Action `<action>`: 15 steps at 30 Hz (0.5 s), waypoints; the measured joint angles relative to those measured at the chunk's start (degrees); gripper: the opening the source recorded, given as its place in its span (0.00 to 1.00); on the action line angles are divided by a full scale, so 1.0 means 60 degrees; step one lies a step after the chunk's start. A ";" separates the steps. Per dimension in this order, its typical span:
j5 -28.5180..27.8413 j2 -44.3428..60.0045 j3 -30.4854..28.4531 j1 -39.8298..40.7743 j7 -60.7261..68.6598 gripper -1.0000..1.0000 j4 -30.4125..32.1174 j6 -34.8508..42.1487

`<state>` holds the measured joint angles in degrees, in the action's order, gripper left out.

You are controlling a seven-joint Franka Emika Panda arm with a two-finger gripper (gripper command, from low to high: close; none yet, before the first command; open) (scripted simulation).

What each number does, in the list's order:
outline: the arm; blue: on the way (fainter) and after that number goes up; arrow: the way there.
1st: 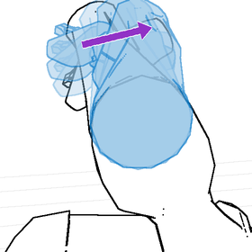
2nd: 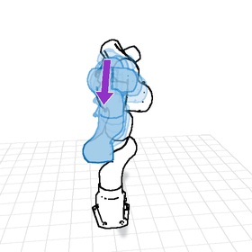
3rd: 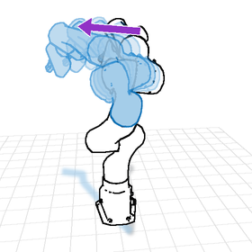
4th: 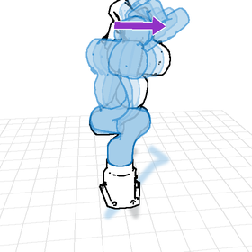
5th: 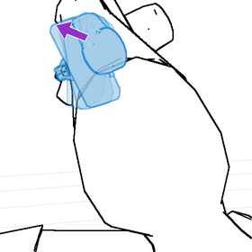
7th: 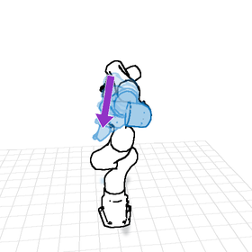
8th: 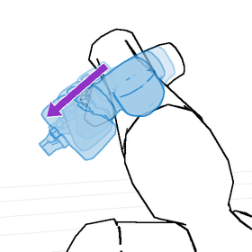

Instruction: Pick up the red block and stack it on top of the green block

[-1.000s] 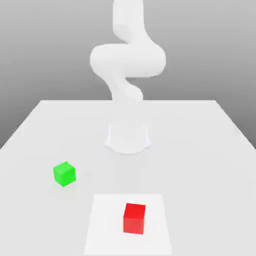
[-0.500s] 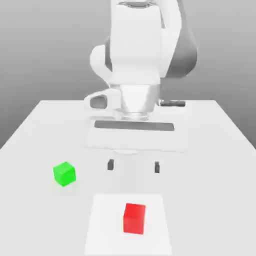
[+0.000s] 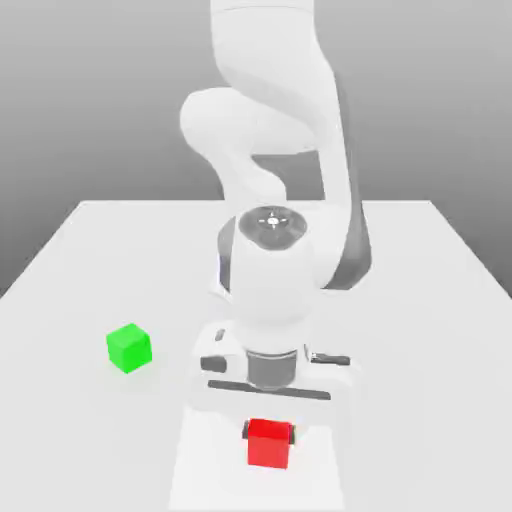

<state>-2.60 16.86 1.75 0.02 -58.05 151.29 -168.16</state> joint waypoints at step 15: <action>-0.1020 -0.4058 -0.1215 0.2567 -0.0174 0.00 0.1815 0.2204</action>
<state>-8.73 -7.49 -5.54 15.43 -59.10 162.18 -154.93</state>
